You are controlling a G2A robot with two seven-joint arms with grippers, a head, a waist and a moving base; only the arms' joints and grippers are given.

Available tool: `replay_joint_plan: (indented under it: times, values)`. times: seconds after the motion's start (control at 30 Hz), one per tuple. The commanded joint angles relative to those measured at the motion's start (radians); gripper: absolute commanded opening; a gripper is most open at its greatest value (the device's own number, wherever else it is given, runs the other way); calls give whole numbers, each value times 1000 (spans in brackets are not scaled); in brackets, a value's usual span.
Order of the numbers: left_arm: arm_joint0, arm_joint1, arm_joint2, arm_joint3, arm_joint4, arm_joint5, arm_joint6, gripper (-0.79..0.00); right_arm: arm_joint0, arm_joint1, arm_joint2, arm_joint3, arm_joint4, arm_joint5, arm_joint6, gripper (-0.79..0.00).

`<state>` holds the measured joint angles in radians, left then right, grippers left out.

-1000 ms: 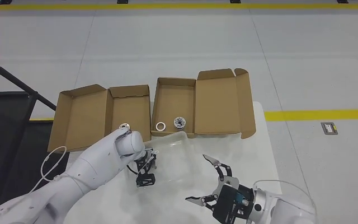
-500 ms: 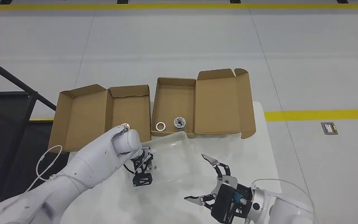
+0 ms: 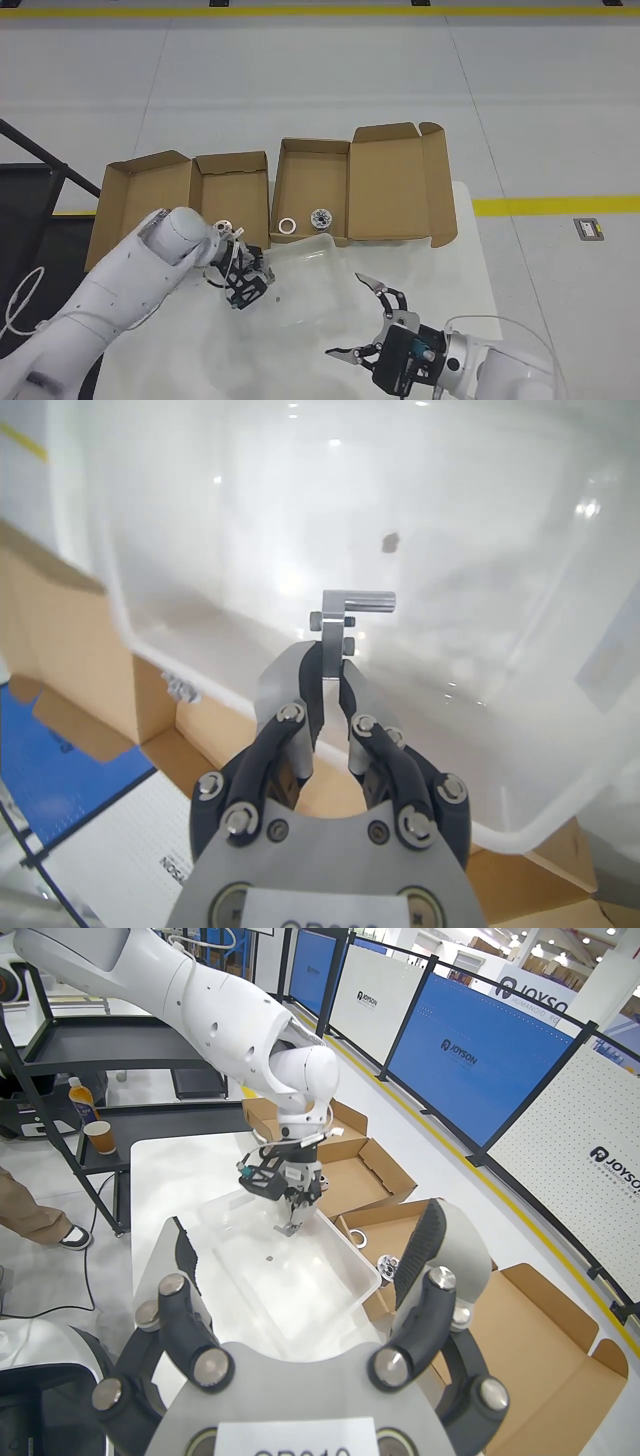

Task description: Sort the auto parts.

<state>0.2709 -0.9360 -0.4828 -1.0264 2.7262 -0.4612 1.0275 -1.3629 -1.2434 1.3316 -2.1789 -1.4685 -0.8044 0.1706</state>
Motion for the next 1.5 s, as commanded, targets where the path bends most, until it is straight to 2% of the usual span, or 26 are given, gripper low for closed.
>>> replay_joint_plan:
  times: [0.0, 0.17, 0.33, 0.63, 0.7, 0.8, 0.97, 1.13, 1.23, 1.27, 1.3, 1.33, 1.37, 1.47]
  values:
    - [30, 40, -70, -28, -28, -7, -34, -785, 14, 0, -11, 7, 5, -3, 6, 0]
    - [132, 130, -257, -93, -138, -59, -114, -785, 59, -1, -41, 29, 20, -4, 28, 0]
    - [235, 193, -395, -151, -231, -71, -92, -785, 90, -1, -58, 49, 36, -3, 40, 0]
    - [235, 193, -395, -151, -231, -71, -92, -785, 77, 5, -58, 53, 34, 22, 19, 0]
    - [250, 189, -399, -146, -277, -80, -111, -785, 79, 6, -58, 57, 32, 18, 12, 0]
    - [240, 169, -409, -104, -366, -114, -257, -785, 83, 8, -58, 59, 31, 11, 8, 0]
    - [191, 110, -375, 2, -526, -145, -426, -785, 65, 14, -44, 42, 29, 9, 3, 0]
    - [113, 27, -292, 162, -638, -139, -495, -785, 20, 20, -15, 16, 22, 17, -3, 0]
    - [60, -25, -233, 256, -656, -149, -495, -785, -14, 25, 12, -14, 18, 21, -7, 0]
    - [44, -40, -217, 285, -657, -150, -492, -693, -26, 26, 21, -24, 17, 21, -8, 0]
    - [29, -55, -202, 314, -659, -151, -490, -539, -37, 28, 31, -33, 17, 21, -9, 0]
    - [17, -68, -187, 338, -655, -150, -485, -428, -47, 29, 41, -40, 17, 22, -12, 0]
    - [5, -81, -175, 363, -651, -143, -480, -409, -55, 30, 50, -47, 18, 20, -15, 0]
    - [-24, -112, -148, 428, -646, -134, -451, -215, -67, 34, 73, -56, 22, 11, -24, 0]
